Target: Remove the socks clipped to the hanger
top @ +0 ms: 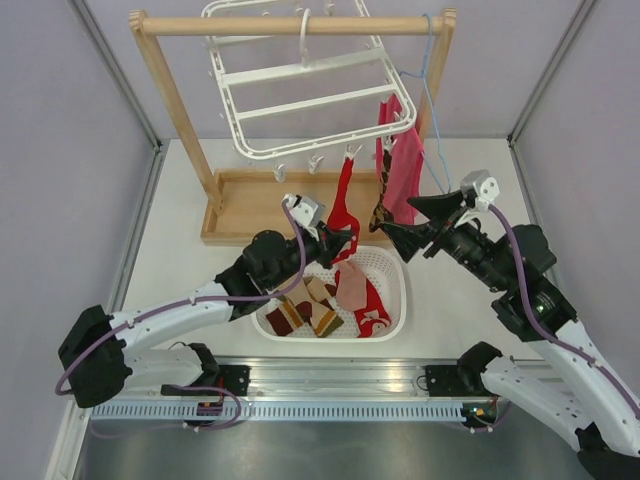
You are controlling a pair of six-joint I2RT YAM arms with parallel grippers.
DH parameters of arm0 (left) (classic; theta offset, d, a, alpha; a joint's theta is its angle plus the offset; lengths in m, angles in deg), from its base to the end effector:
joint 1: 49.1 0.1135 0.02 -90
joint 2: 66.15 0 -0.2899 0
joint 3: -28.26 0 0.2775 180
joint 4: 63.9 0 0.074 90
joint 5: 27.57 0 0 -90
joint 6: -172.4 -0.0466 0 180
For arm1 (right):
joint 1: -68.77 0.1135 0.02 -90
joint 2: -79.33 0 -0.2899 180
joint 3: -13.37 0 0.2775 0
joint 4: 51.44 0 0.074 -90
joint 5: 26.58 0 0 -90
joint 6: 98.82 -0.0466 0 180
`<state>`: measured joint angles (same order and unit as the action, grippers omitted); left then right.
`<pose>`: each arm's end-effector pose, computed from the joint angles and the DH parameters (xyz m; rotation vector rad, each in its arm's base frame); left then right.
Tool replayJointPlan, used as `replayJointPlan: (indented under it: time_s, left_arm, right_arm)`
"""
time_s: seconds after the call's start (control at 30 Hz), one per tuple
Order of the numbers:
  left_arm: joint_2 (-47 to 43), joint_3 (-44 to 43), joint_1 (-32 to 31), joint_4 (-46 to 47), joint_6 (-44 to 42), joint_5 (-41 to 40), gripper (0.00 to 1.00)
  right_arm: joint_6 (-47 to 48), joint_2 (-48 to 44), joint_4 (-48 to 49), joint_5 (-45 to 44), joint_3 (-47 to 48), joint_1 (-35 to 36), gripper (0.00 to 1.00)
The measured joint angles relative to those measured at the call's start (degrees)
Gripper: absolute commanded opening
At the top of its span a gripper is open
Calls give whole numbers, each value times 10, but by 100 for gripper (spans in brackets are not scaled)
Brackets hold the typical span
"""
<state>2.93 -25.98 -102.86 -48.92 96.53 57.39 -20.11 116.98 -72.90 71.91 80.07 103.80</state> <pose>0.1837 -0.2437 0.3135 0.4858 1.5607 -0.8544 0.1206 0.0929 0.4412 -0.4273 1.4228 0.7659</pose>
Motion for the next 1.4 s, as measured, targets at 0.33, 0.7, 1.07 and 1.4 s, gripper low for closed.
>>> replayJointPlan:
  time_s: [0.33,0.7,1.07,1.4]
  left_arm:
    - [-58,20,-1,-51,19,49,2]
    - [-13,8,-70,-83,9,-114,2]
    - [17,-33,-111,-99,-23,-264,2]
    - [36,-45,-144,-105,-59,-353,2]
  right_arm:
    - [-50,122,61,33,51,5,86]
    - [-57,159,82,-63,131,65,85]
    - [-17,280,46,-246,202,203,85]
    - [19,341,35,-435,273,287,84]
